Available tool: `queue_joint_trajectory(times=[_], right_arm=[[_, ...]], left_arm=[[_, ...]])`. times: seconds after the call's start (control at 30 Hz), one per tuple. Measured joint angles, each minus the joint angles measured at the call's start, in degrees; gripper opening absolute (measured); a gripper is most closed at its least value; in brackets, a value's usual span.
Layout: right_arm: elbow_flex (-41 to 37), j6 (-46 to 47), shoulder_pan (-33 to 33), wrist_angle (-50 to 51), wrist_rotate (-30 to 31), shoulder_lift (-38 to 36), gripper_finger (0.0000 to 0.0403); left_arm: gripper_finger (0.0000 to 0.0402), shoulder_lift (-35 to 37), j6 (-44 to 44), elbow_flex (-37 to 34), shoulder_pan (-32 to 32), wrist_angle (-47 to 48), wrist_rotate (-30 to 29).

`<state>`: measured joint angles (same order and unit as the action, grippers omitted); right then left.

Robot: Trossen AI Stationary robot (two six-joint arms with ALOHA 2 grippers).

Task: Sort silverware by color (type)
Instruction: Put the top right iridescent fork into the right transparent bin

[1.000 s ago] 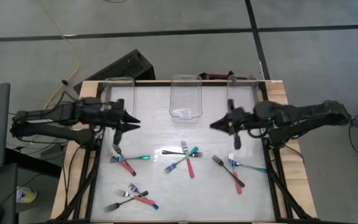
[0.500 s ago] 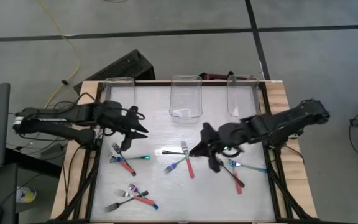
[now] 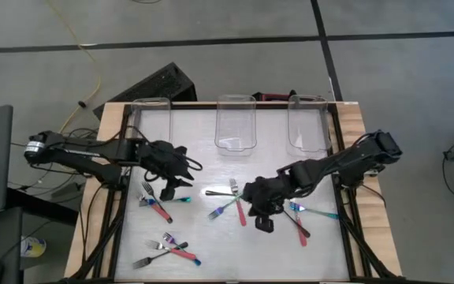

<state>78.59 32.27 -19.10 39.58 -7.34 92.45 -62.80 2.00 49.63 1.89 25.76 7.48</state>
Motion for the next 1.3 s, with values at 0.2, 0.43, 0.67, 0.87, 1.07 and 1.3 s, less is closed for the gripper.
queue_joint_trajectory(times=[0.2,0.43,0.67,0.87,1.07,1.3], right_arm=[[0.0,9.7,-1.4,14.1,0.5,3.0,0.0051],[-2.9,14.4,-7.1,23.7,1.4,0.9,0.0112],[-20.2,22.1,-13.5,17.9,3.4,-8.6,0.0218],[-31.3,26.6,-14.7,14.4,4.4,-13.8,0.0243],[-35.4,23.9,-14.6,15.5,4.4,-15.2,0.0238],[-39.6,23.4,-14.0,12.9,4.5,-13.9,0.0228]], left_arm=[[0.0098,-4.4,-0.2,0.0,1.2,-3.5,-2.3],[0.0140,-5.9,0.7,0.0,1.7,-6.2,-2.3],[0.0173,-5.8,0.7,0.0,1.7,-8.3,-2.7],[0.0179,-5.8,0.8,0.0,1.7,-11.1,-3.8],[0.0179,-5.8,2.1,0.0,1.7,-11.5,-4.3],[0.0179,-5.8,3.2,0.0,1.7,-11.5,-5.8]])
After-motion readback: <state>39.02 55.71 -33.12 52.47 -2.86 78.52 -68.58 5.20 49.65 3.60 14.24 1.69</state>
